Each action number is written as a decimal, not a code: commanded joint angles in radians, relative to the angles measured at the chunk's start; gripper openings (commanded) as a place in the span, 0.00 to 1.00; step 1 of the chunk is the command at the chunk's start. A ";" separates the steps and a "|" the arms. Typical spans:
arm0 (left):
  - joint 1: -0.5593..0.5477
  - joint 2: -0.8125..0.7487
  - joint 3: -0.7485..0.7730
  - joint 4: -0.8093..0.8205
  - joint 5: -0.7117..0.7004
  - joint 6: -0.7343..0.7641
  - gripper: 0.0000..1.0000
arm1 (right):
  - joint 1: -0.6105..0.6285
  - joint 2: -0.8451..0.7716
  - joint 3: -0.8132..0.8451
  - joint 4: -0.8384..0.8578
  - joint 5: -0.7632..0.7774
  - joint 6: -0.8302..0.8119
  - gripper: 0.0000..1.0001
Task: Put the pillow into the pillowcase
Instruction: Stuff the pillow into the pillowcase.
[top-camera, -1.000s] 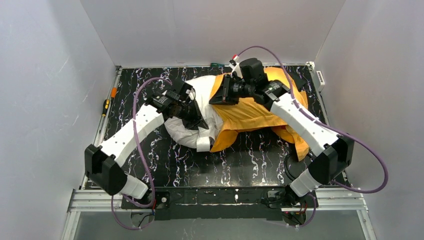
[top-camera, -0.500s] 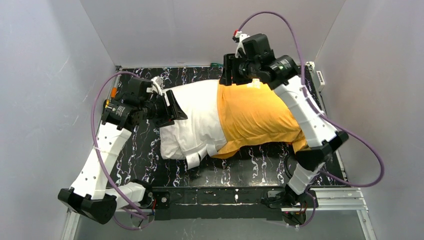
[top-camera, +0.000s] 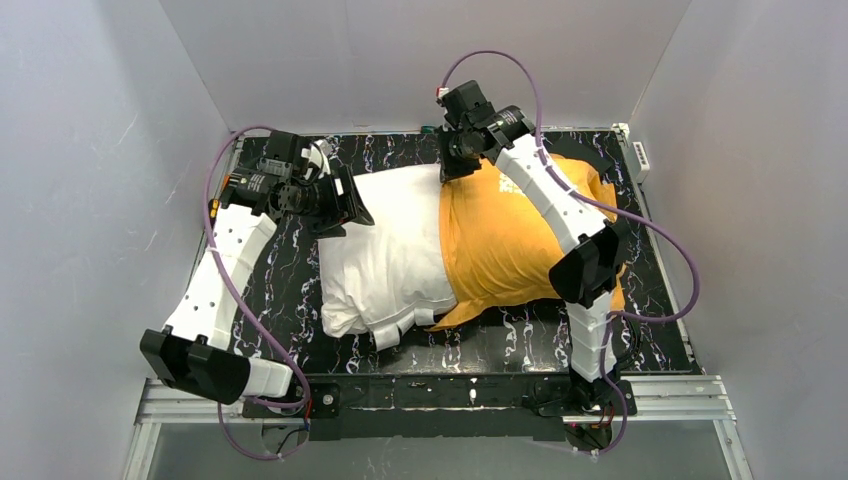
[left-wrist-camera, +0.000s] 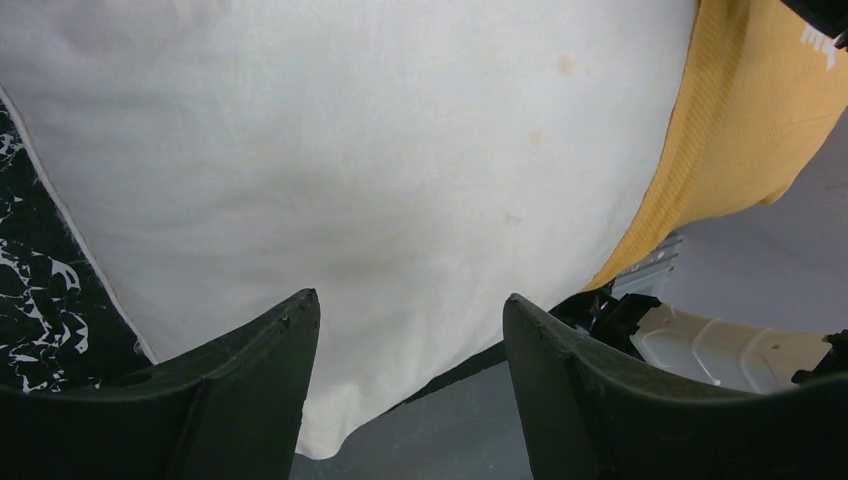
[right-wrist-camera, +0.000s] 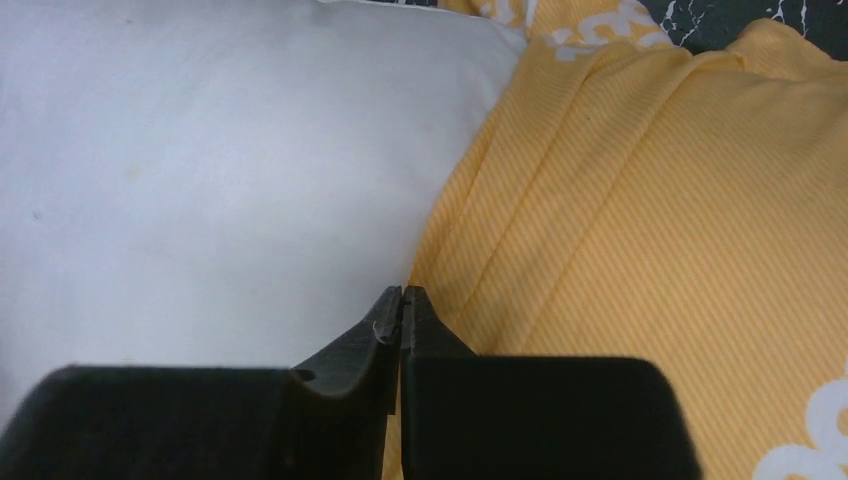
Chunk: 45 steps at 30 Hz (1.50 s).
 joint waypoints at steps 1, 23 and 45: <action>0.005 0.020 -0.031 -0.003 0.051 0.017 0.65 | -0.002 -0.093 0.016 -0.019 0.006 0.034 0.04; -0.107 0.254 -0.105 0.285 0.281 -0.163 0.16 | 0.028 -0.354 -0.362 0.406 -0.423 0.359 0.01; -0.105 0.074 -0.264 0.203 0.200 -0.175 0.18 | -0.036 -0.213 -0.297 0.083 -0.112 0.008 0.39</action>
